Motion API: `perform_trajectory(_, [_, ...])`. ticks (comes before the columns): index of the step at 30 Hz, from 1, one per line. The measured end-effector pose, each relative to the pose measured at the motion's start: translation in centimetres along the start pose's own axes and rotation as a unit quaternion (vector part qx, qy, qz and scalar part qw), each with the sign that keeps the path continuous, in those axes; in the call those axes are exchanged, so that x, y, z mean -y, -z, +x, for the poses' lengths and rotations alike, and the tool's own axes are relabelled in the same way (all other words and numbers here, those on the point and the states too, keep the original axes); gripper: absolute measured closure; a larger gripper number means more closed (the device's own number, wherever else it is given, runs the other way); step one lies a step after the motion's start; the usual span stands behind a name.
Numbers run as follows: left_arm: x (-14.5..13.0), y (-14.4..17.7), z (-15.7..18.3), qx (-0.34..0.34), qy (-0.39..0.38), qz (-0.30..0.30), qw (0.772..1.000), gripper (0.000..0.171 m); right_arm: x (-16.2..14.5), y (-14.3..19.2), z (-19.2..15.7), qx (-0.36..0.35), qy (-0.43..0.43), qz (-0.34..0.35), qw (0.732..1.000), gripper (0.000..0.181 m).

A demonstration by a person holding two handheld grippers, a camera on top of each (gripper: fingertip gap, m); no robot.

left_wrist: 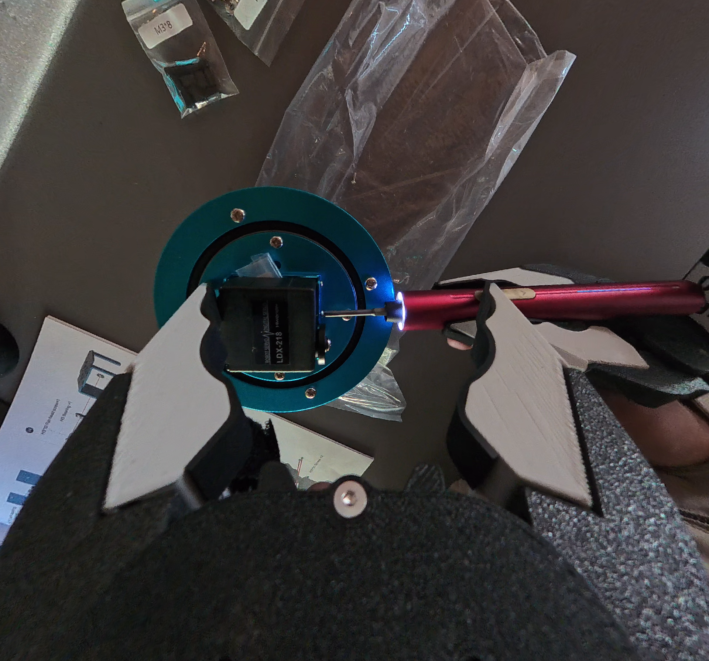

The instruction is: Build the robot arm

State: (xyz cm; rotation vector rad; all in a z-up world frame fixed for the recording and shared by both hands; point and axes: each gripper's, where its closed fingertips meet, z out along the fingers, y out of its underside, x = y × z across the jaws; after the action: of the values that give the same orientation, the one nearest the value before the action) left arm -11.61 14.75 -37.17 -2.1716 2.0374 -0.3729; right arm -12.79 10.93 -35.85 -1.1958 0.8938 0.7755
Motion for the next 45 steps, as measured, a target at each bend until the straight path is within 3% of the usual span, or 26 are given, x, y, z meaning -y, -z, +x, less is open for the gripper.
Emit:
perform_trajectory(37, [0.1, -0.3, -0.4, 0.033, -0.007, 0.001, 0.999, 0.042, -0.2, -0.2, 0.1, -0.006, -0.012, 0.0, 1.0, 0.16])
perform_trajectory(39, [0.1, -0.3, -1.5, 0.071, -0.01, 0.002, 0.997, 0.05, -0.2, -0.2, 0.0, -0.006, -0.006, 0.0, 1.0, 0.16])
perform_trajectory(40, [0.1, -0.2, -2.2, 0.097, -0.011, 0.005, 0.995, 0.079, -0.1, -0.1, -0.1, -0.006, -0.003, 0.001, 1.0, 0.16])
perform_trajectory(41, [0.1, -0.2, -2.2, 0.095, -0.009, 0.005, 0.995, 0.081, -0.1, -0.1, -0.1, -0.006, -0.002, 0.004, 1.0, 0.16])
perform_trajectory(42, [0.1, -0.2, -1.9, 0.084, -0.006, 0.004, 0.996, 0.081, 0.1, -0.1, -0.1, -0.007, 0.0, 0.007, 1.0, 0.16])
perform_trajectory(45, [0.1, -0.2, -1.1, 0.055, -0.01, 0.001, 0.998, 0.059, 0.0, -0.2, -0.1, -0.006, 0.002, 0.003, 1.0, 0.16])
